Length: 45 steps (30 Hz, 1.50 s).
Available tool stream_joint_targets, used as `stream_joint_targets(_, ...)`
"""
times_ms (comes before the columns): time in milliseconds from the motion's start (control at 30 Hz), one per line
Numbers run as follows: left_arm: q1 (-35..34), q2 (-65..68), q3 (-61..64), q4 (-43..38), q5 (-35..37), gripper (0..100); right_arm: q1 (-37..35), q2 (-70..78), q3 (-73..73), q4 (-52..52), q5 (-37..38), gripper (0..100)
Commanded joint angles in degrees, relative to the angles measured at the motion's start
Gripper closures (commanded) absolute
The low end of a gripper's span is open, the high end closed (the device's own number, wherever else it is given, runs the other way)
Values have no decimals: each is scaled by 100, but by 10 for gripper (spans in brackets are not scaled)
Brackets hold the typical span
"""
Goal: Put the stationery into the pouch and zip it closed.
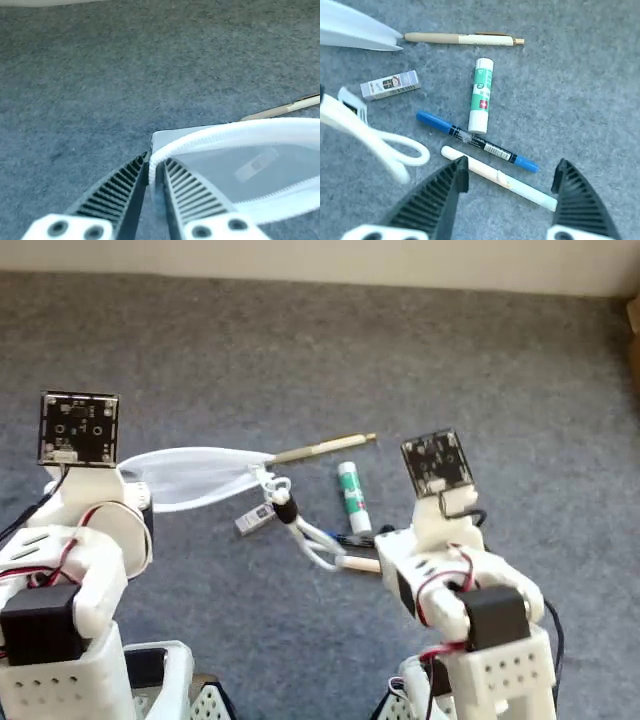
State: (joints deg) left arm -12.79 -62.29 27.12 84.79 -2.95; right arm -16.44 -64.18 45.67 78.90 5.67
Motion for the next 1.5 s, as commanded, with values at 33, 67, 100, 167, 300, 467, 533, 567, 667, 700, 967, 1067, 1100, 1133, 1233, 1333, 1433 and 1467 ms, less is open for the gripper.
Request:
stream_joint_targets(33,-444,31,-312,308,-105,989,-365,760,-338,-444,-79,756)
stream_joint_targets(67,-497,31,-303,334,-114,989,-453,927,-338,-558,-79,756)
stream_joint_targets(100,-549,31,-295,352,-185,989,-523,1086,-338,-690,-79,756)
stream_joint_targets(167,-593,31,-259,422,-422,989,-611,1402,-338,-971,-79,756)
stream_joint_targets(300,-593,31,-154,571,-510,989,-629,2079,-338,-1543,-79,756)
stream_joint_targets(467,-593,-13,-84,545,-519,989,-629,2914,-347,-2246,-70,757)
stream_joint_targets(533,-593,-13,-84,545,-519,989,-629,3178,-347,-2536,-53,757)
stream_joint_targets(567,-593,-13,-84,545,-519,989,-629,3301,-356,-2686,-53,757)
stream_joint_targets(667,-593,-13,-84,545,-519,989,-637,3714,-637,-2853,-53,758)
stream_joint_targets(700,-593,-13,-84,545,-519,989,-637,3890,-804,-2853,-53,758)
stream_joint_targets(967,-593,-13,-75,580,-519,989,-664,5543,-2044,-2844,-44,794)
stream_joint_targets(1067,-602,-13,-66,589,-519,989,-664,6114,-2369,-2844,-44,813)
stream_joint_targets(1100,-602,-22,-22,571,-519,989,-664,6290,-2466,-2844,-44,813)
stream_joint_targets(1133,-602,-22,-4,563,-519,989,-664,6466,-2571,-2844,-44,813)
stream_joint_targets(1233,-602,-22,13,563,-519,989,-664,6958,-2774,-2844,-44,817)
stream_joint_targets(1333,-602,-22,13,571,-519,989,-664,7301,-2862,-2844,-44,820)
stream_joint_targets(1433,-602,-22,13,571,-519,989,-646,7319,-2853,-2844,-35,885)
stream_joint_targets(1467,-602,-22,13,580,-519,989,-646,7284,-2853,-2844,-35,914)
